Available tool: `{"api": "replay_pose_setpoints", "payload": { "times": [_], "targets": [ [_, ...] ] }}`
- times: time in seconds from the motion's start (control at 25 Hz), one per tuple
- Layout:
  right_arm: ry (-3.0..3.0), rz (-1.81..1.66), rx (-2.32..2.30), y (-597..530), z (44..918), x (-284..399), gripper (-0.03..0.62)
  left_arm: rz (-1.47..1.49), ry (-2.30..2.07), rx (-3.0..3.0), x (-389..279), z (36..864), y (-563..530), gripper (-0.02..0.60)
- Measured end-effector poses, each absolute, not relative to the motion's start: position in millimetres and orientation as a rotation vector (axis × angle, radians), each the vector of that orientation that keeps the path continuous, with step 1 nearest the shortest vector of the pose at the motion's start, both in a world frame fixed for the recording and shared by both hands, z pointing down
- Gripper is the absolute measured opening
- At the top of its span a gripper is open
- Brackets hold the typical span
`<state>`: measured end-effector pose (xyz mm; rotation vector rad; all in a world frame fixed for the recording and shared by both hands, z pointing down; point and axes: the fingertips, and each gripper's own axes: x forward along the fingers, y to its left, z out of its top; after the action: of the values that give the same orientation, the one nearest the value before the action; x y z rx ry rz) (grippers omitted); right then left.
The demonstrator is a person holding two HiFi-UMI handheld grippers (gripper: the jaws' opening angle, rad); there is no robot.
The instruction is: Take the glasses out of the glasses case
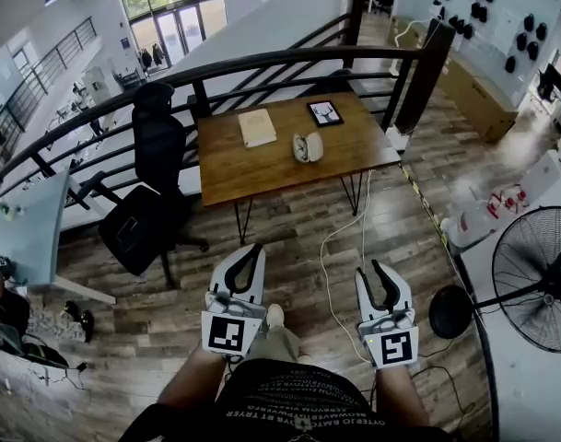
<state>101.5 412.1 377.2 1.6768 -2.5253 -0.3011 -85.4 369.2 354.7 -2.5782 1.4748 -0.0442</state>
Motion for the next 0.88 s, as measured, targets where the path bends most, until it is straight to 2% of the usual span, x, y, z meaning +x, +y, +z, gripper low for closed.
{"api": "replay_pose_setpoints", "payload": {
  "times": [0.44,0.88],
  "targets": [
    [-2.47,-0.241,1.716,353,382,110,0.124,-0.065,1.371,-2.642,-63,365,310,0.029],
    [-2.435,-0.202,1.712,292,391,114,0.124,-0.121,1.396,-2.682,-68,385,243,0.029]
  ]
}}
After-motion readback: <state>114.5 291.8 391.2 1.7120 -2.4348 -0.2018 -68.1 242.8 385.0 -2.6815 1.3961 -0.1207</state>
